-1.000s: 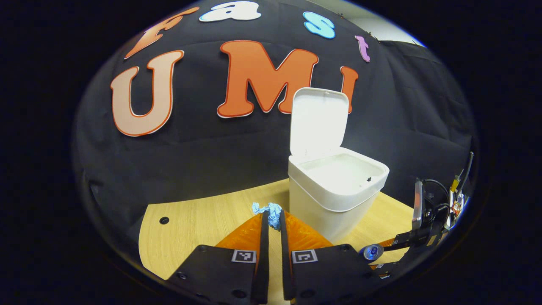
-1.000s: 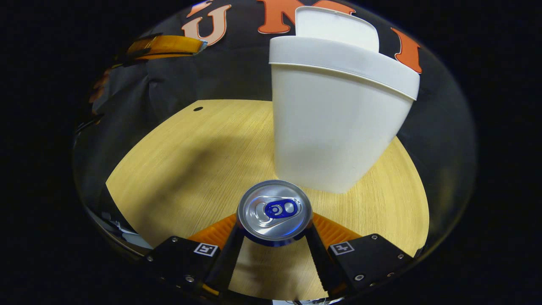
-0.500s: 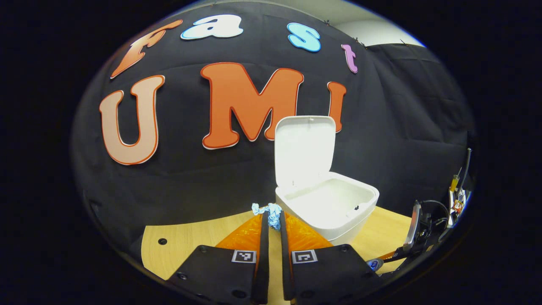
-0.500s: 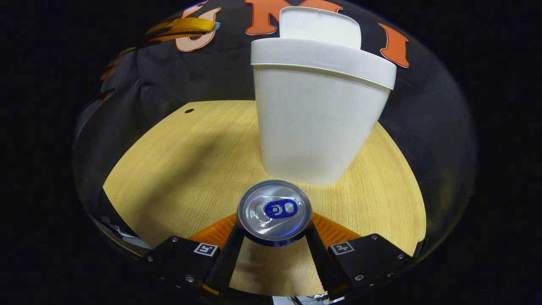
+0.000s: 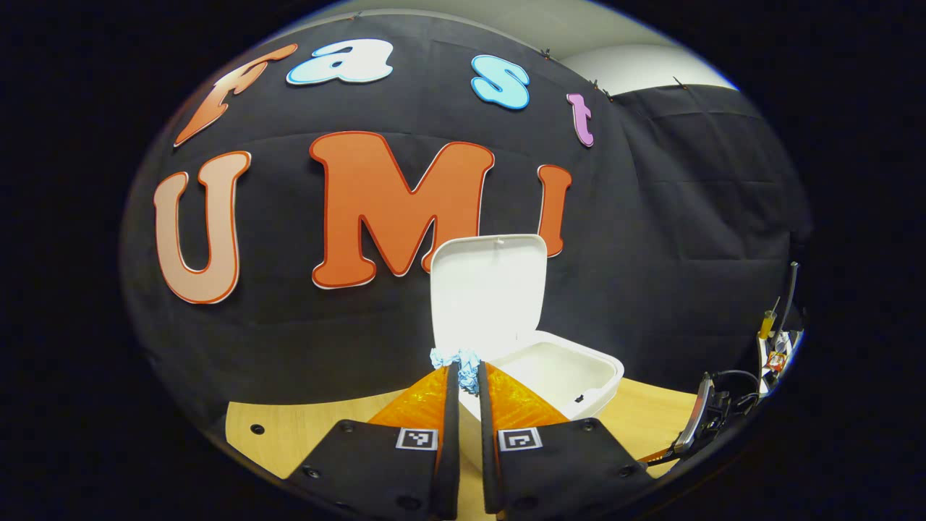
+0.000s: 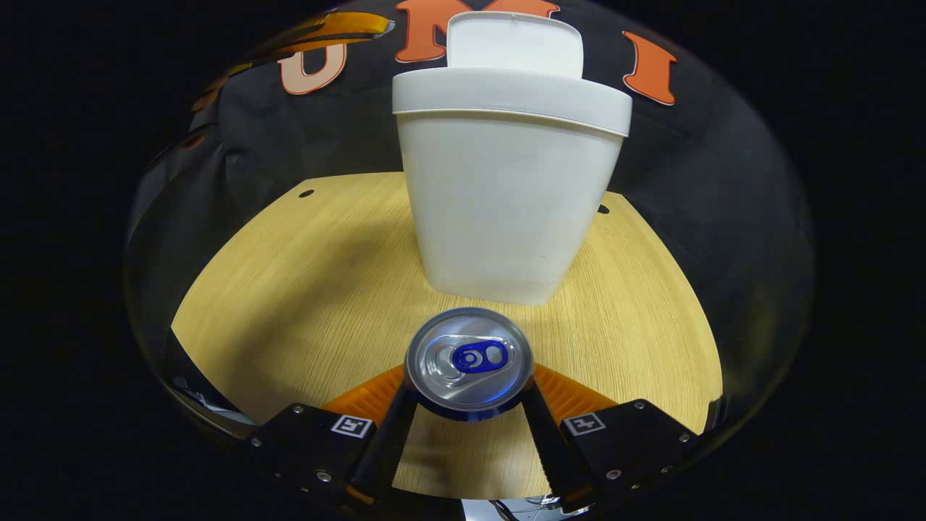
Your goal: Press the lid of the desktop garbage bin to open it, pick up the crumpled paper on the desktop and throw it into the bin, then pick up the pop can on the desktop and drop it into the bin, and finally close the garbage bin lid.
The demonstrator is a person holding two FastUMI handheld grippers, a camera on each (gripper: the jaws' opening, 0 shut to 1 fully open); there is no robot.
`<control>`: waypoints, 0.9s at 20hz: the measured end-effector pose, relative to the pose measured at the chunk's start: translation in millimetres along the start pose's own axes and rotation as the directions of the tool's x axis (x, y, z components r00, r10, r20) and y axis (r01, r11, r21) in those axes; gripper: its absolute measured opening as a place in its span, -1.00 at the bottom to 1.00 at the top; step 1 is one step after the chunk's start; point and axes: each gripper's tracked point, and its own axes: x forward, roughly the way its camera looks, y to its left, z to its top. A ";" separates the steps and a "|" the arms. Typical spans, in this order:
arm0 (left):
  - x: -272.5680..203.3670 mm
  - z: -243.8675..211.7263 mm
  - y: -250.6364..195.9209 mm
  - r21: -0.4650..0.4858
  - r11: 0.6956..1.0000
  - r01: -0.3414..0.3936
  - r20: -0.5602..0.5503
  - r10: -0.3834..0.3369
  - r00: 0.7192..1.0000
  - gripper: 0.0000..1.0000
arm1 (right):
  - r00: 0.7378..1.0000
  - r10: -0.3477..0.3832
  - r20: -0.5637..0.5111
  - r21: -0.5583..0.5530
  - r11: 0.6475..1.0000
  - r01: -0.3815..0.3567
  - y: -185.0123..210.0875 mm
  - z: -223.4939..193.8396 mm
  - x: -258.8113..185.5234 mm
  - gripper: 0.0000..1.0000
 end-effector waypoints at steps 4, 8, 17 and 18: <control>8.8 1.0 -12.1 -0.022 1.000 0.017 0.017 -0.017 1.000 -0.67 | 1.000 -0.018 -0.001 0.015 1.000 0.018 -0.7 0.7 0.7 0.62; 16.4 3.5 -12.7 -0.013 1.000 -0.020 0.057 0.021 0.998 -0.75 | 1.000 -0.023 -0.009 0.036 0.999 0.023 1.5 0.6 0.6 0.62; 30.1 -13.0 -31.8 -0.026 0.999 -0.024 0.086 0.026 0.996 -0.67 | 0.999 -0.038 -0.001 0.043 0.998 0.038 -0.4 0.4 0.2 0.62; 31.5 -15.9 -33.4 -0.021 0.999 -0.029 0.086 0.031 0.996 -0.67 | 0.999 -0.044 -0.002 0.045 0.998 0.044 -1.7 0.4 0.7 0.62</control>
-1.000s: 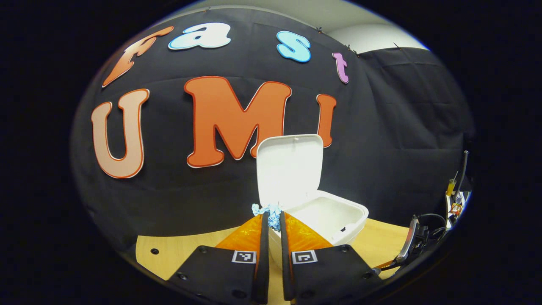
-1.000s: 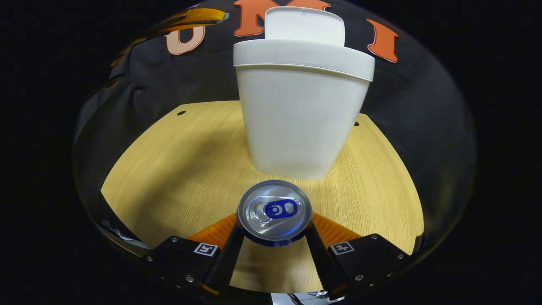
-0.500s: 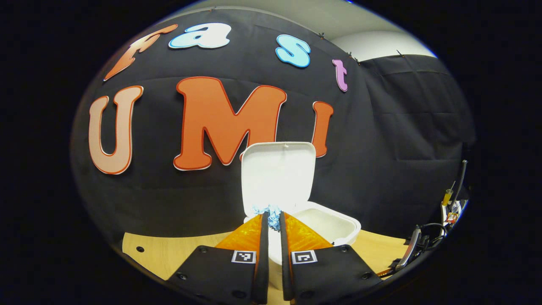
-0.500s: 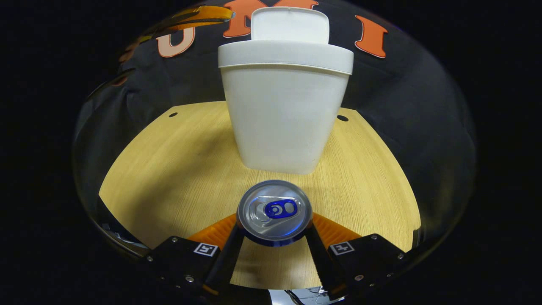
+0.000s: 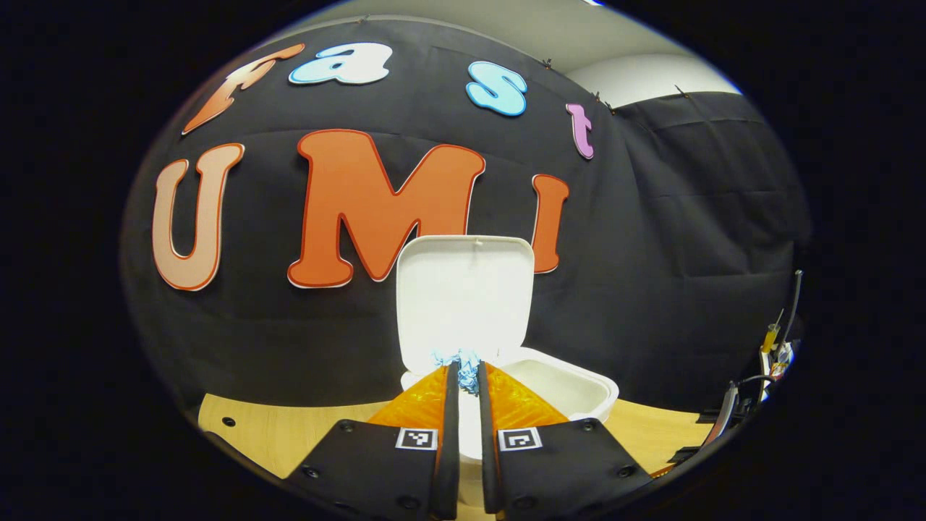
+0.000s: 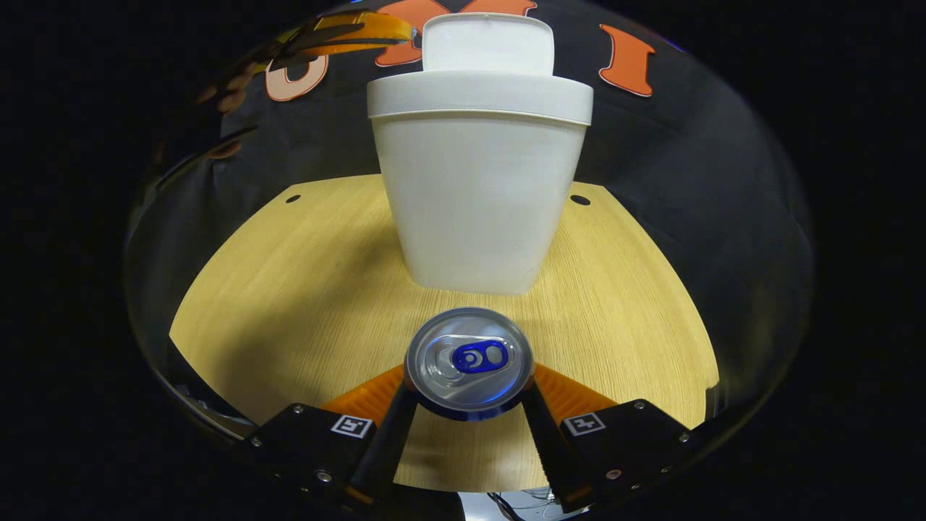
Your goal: Press the lid of the desktop garbage bin to open it, pick up the crumpled paper on the desktop and throw it into the bin, then pick up the pop can on the desktop and drop it into the bin, and finally close the garbage bin lid.
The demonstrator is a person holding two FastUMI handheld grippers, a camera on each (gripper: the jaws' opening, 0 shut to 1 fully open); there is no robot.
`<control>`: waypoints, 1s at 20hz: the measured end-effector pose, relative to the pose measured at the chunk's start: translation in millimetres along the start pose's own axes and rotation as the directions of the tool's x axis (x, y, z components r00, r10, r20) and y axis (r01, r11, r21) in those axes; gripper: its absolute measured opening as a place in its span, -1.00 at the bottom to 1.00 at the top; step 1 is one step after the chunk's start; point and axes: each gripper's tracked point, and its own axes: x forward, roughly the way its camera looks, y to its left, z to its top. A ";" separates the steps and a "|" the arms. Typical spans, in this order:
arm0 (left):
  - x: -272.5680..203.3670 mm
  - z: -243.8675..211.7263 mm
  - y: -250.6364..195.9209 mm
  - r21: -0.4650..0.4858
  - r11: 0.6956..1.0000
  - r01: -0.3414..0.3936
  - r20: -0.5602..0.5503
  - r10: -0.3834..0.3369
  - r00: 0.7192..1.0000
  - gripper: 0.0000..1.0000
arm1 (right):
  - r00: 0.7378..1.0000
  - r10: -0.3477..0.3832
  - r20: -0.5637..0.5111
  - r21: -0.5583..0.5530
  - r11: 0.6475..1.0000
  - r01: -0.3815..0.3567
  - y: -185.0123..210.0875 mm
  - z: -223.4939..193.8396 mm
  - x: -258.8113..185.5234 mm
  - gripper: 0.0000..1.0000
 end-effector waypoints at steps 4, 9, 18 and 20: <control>3.0 -19.3 -3.6 -0.010 1.000 -0.007 -0.031 0.007 0.999 -0.65 | 1.000 -0.011 0.000 0.023 1.000 0.011 1.4 0.7 -0.5 0.62; 4.6 -32.4 -12.6 -0.006 1.000 0.004 -0.056 -0.004 0.998 -0.39 | 1.000 -0.024 0.014 0.032 0.999 0.023 -0.3 2.8 -1.1 0.62; 0.2 -41.2 -9.8 -0.016 1.000 -0.003 -0.084 0.002 0.996 0.54 | 0.996 -0.056 0.063 0.052 0.997 0.052 -8.5 23.8 -7.7 0.62; -3.4 -40.0 -8.1 -0.013 1.000 -0.005 -0.083 0.003 0.997 0.73 | 0.994 -0.065 0.088 0.060 0.996 0.060 -14.8 35.0 -14.8 0.62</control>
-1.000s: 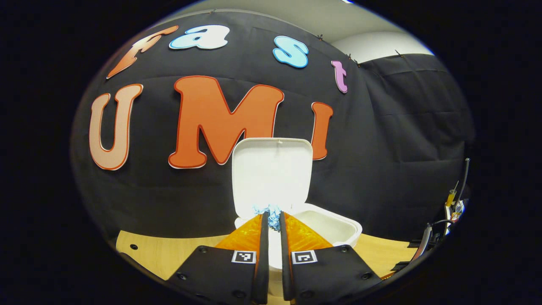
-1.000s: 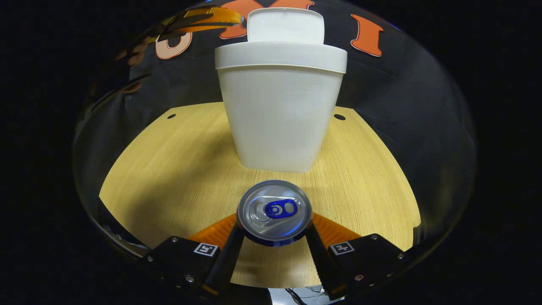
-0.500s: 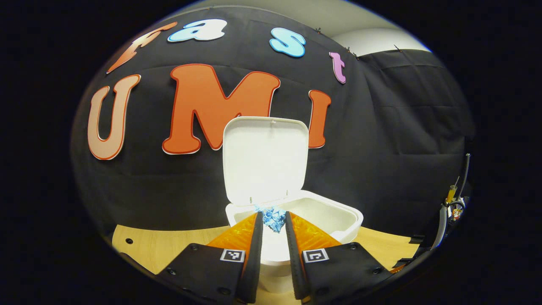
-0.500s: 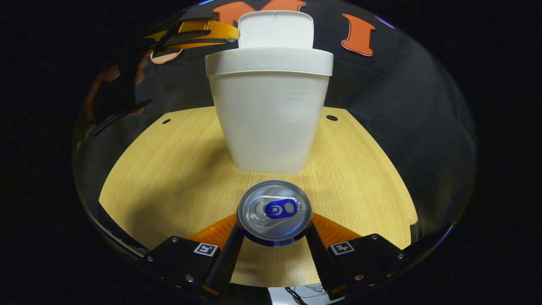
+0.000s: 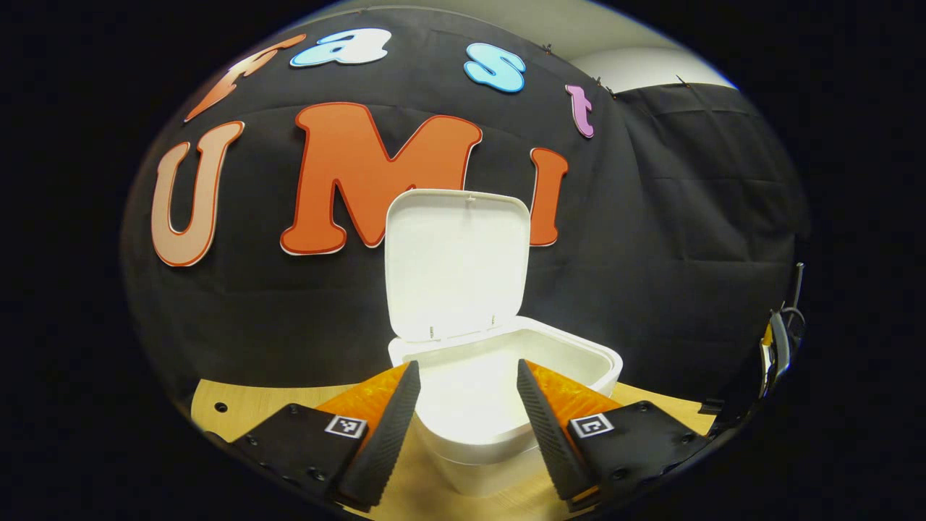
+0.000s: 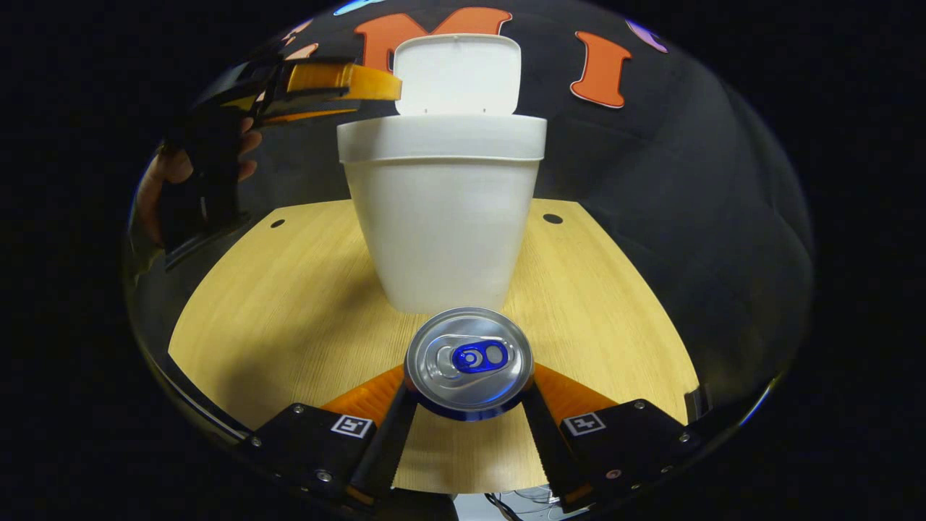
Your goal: Press the lid of the desktop garbage bin to open it, pick up the crumpled paper on the desktop and throw it into the bin, then pick up the pop can on the desktop and drop it into the bin, and finally close the garbage bin lid.
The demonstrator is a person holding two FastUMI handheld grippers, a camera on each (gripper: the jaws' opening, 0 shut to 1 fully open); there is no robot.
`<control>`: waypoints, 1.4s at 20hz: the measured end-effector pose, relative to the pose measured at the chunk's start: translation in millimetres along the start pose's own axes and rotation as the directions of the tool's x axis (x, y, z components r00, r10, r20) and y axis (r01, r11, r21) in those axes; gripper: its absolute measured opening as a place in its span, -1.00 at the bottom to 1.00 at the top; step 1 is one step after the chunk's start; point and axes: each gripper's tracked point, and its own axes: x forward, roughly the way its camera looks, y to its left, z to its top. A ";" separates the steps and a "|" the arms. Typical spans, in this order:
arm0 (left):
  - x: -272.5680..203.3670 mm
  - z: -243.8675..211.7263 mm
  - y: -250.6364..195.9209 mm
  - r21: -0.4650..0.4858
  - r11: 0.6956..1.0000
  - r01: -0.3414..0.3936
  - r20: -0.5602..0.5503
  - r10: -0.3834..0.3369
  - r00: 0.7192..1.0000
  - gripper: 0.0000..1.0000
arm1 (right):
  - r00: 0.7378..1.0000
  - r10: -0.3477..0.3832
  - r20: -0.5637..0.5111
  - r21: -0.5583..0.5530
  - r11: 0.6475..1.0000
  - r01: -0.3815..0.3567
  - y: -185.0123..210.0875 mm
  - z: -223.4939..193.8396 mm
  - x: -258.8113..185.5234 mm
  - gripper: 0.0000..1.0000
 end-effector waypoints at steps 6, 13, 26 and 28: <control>-19.5 -6.4 11.8 0.013 1.000 -0.018 -0.014 0.018 1.000 0.97 | 0.994 -0.025 0.103 -0.003 1.000 0.026 -15.7 52.3 -16.4 0.62; -45.9 -23.3 32.1 0.034 0.997 -0.067 -0.051 0.068 0.996 0.97 | 0.976 -0.007 0.218 -0.036 0.999 0.015 -26.1 113.3 -51.3 0.61; -90.7 -43.7 69.8 0.025 0.981 -0.191 -0.090 0.193 0.977 0.97 | 0.925 0.069 0.373 -0.081 0.996 -0.041 -18.9 222.7 -63.7 0.61; -97.2 -44.9 79.5 0.019 0.975 -0.220 -0.094 0.221 0.971 0.97 | 0.920 0.088 0.382 -0.093 0.994 -0.057 -13.6 231.5 -58.4 0.61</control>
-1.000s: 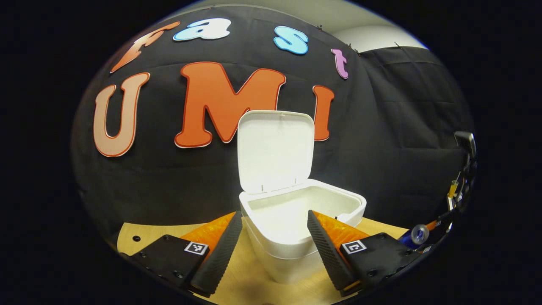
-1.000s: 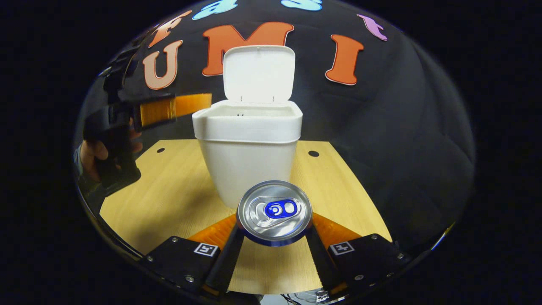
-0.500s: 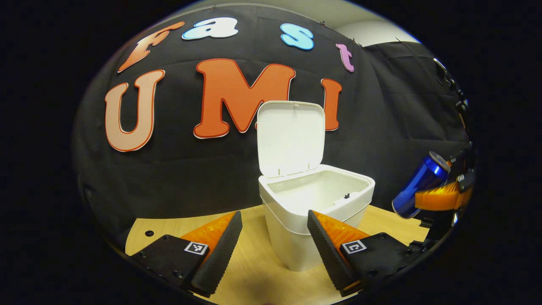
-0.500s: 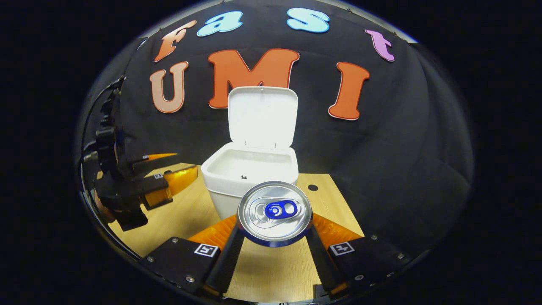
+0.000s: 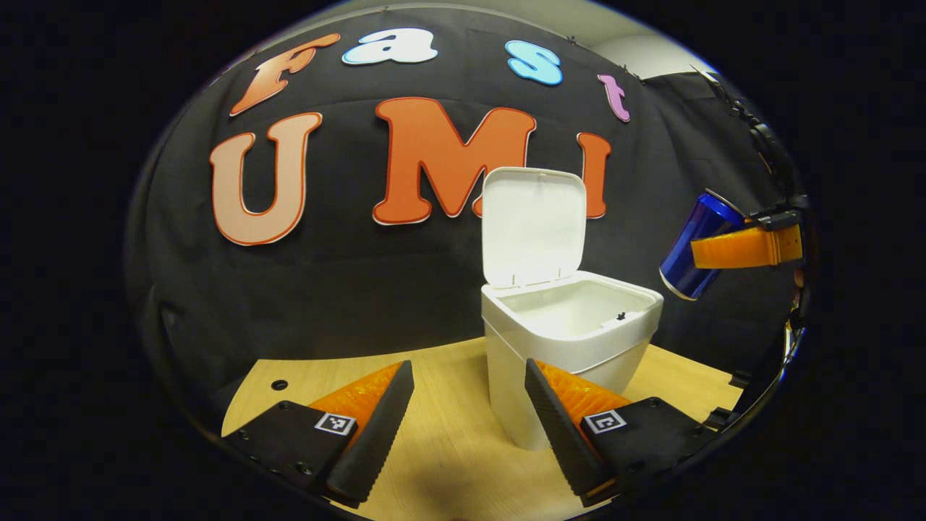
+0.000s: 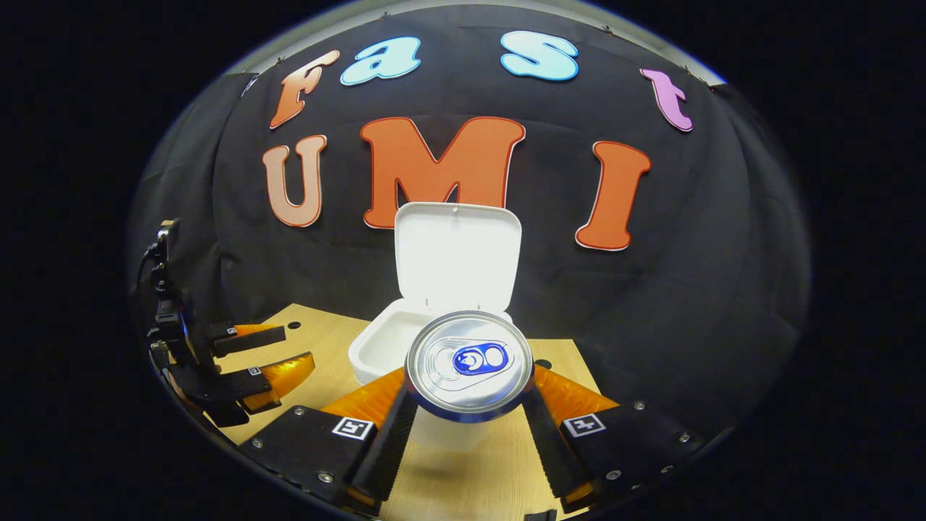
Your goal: Press the lid of the desktop garbage bin to open it, pick up the crumpled paper on the desktop and throw it into the bin, then pick up the pop can on the desktop and drop it into the bin, and finally close the garbage bin lid.
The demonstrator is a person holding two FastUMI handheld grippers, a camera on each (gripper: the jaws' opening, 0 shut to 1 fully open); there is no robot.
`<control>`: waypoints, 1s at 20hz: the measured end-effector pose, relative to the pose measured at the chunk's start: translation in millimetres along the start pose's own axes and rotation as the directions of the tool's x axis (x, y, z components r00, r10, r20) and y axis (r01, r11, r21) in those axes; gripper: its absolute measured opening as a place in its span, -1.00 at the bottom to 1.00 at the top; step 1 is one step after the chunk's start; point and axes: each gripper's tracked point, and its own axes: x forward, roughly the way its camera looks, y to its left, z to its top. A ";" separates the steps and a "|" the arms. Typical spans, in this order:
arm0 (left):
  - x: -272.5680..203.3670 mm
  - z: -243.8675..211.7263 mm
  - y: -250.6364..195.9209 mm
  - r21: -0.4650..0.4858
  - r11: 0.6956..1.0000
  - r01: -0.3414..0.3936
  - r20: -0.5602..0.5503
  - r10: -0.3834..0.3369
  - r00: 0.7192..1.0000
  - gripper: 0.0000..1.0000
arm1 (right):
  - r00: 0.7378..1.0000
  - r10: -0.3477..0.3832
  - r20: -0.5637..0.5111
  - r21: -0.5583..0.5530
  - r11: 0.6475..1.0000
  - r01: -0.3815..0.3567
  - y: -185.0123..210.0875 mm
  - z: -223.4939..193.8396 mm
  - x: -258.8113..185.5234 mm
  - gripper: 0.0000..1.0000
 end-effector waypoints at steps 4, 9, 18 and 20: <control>-11.7 -7.1 28.6 -0.016 0.997 -0.081 -0.010 0.081 0.997 0.97 | 0.999 0.043 0.006 -0.016 0.999 -0.043 12.1 5.7 25.2 0.60; -31.3 -16.1 66.7 -0.030 0.980 -0.195 -0.026 0.195 0.981 0.97 | 0.997 0.082 -0.008 -0.037 0.996 -0.082 26.5 2.4 56.4 0.51; -73.0 -43.7 110.8 -0.048 0.931 -0.363 -0.089 0.358 0.930 0.98 | 0.989 0.118 -0.088 -0.051 0.991 -0.123 40.4 -21.5 102.1 0.60; -77.4 -47.5 114.5 -0.050 0.922 -0.384 -0.102 0.378 0.920 0.97 | 0.987 0.124 -0.105 -0.054 0.990 -0.130 41.1 -27.6 106.1 0.60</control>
